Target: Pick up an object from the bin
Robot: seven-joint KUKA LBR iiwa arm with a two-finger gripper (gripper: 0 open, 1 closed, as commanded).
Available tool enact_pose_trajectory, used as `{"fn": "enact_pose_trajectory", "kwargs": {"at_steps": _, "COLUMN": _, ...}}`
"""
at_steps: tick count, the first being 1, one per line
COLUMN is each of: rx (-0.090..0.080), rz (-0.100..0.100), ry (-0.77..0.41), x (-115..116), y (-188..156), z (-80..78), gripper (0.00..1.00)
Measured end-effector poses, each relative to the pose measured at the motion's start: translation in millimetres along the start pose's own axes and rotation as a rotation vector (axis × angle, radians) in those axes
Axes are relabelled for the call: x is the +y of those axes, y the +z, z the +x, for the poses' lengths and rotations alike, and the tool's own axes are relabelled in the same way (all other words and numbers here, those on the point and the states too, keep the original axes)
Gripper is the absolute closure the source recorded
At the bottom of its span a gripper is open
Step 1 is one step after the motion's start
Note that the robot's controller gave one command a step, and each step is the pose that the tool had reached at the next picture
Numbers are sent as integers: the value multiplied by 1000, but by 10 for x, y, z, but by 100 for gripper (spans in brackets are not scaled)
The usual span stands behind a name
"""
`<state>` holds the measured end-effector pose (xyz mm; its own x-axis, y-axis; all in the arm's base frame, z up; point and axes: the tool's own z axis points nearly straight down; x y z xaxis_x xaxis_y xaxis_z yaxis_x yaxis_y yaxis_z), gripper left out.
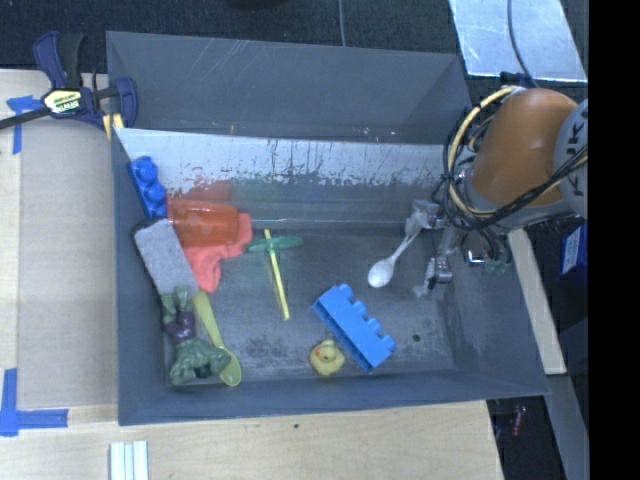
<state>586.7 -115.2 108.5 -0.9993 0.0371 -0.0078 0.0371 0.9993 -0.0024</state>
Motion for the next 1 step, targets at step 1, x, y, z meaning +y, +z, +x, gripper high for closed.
{"fn": "enact_pose_trajectory", "kwargs": {"at_steps": 1, "rx": 3, "rz": -4, "ry": -122, "x": 402, "y": 131, "z": -87, "gripper": 0}}
